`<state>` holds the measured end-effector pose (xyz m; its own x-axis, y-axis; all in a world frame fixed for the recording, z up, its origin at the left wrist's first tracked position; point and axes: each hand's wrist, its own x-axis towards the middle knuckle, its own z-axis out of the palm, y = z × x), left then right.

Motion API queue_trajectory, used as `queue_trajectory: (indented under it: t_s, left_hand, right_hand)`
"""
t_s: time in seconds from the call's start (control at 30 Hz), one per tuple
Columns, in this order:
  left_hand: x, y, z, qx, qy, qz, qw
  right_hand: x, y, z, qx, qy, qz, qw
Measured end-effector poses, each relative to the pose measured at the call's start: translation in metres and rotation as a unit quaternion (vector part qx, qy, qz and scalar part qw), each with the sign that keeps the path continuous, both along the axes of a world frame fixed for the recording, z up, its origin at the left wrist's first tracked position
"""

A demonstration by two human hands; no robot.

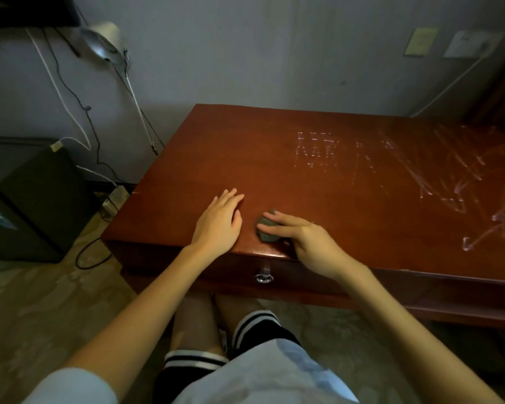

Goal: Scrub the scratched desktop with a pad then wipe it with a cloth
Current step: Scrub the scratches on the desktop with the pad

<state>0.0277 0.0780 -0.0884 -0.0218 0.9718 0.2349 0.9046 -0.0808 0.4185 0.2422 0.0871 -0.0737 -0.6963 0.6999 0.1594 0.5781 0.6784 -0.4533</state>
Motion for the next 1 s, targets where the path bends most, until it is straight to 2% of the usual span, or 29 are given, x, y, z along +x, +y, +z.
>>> queue_trajectory:
  t_s: [0.17,0.3,0.47,0.57,0.7,0.83,1.0]
  left_hand:
    - [-0.001,-0.003,-0.001,0.002,0.007,-0.006,1.0]
    - [0.002,-0.003,-0.003,0.013,0.014,0.007,1.0]
    - [0.002,-0.002,-0.003,0.021,0.021,0.008,1.0]
    - [0.001,-0.002,-0.004,0.011,0.022,0.005,1.0]
    - [0.0,-0.002,-0.003,0.006,0.018,-0.003,1.0]
    - [0.001,-0.003,-0.003,0.012,0.022,0.004,1.0]
    - [0.003,-0.004,-0.002,0.015,0.023,0.013,1.0]
  right_hand:
    - [0.015,-0.006,-0.001,-0.036,-0.011,0.103,0.994]
    - [0.054,0.013,0.008,-0.077,-0.024,0.067,0.995]
    - [0.011,0.039,0.01,-0.025,-0.02,0.013,0.999]
    - [-0.019,0.024,0.003,-0.015,-0.011,0.059,0.998]
    - [0.006,0.003,0.0,-0.042,-0.015,0.124,0.991]
    - [0.035,0.032,0.008,-0.068,-0.02,0.062,0.996]
    - [-0.011,0.063,0.013,-0.032,-0.038,0.022,0.999]
